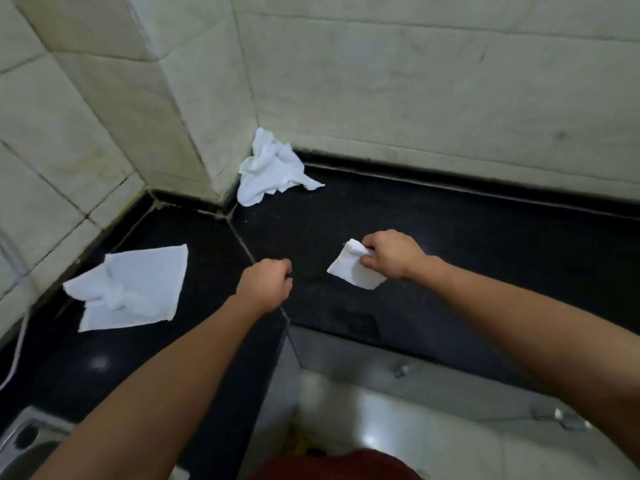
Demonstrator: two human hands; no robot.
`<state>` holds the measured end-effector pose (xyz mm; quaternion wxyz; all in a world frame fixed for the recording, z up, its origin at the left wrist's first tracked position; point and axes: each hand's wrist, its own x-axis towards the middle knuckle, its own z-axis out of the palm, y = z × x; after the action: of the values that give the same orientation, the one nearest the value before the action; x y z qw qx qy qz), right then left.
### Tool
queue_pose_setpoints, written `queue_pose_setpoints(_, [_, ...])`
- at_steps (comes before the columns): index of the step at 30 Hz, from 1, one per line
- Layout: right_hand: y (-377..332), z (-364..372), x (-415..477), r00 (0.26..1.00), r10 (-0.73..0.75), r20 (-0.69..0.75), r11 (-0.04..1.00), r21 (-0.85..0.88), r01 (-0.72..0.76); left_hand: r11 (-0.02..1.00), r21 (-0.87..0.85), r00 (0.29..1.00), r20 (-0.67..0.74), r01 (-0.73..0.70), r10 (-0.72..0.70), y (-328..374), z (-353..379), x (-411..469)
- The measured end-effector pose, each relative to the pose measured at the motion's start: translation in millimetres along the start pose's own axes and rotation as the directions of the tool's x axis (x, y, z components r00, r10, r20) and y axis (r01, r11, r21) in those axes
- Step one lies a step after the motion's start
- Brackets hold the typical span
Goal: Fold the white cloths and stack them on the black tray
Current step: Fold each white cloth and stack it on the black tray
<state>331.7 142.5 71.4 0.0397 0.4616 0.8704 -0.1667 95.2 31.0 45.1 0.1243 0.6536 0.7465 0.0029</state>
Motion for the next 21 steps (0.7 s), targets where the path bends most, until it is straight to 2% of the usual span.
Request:
queue_pose_setpoints(5, [102.6,-4.4,-108.3,0.989,0.144,-0.042,0.989,-0.02,-0.145,0.984,0.026,0.985,0.002,-0.175,0.175,132.5,22.9,-0.1])
queue_pose_setpoints(11, [228.3,-3.9,-253.0,0.935,0.34,-0.1,0.939,-0.018,-0.344,0.895,0.002,0.893,0.058,-0.446,0.446,315.5,61.7,-15.0])
queue_pose_setpoints(15, [289.2,-4.7,-325.0,0.853,0.501,-0.147,0.864,0.035,-0.501,0.802,0.045,0.801,0.102,-0.596,0.59,407.2,70.7,-9.8])
queue_pose_setpoints(21, [375.4,-1.3,-431.8,0.672,0.721,-0.167,0.692,0.133,-0.71,0.61,0.061,0.611,0.162,-0.79,0.775,554.8,93.3,12.8])
